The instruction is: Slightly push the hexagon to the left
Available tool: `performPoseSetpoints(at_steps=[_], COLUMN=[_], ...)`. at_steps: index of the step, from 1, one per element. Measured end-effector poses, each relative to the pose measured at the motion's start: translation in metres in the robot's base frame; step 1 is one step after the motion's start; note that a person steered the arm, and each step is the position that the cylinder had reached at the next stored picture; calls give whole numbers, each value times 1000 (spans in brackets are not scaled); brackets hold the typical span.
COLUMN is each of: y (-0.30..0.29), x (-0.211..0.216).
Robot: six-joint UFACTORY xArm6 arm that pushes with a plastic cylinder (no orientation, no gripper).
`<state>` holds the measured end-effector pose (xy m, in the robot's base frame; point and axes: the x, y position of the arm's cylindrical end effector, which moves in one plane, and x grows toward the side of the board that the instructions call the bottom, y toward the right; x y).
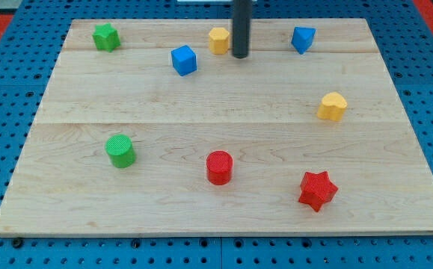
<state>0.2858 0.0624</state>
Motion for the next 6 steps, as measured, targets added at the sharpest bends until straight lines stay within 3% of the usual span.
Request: performPoseSetpoints(at_steps=[2,3,5,6], y=[-48,-18,-57,-36], x=[-23,-27,-33,-31])
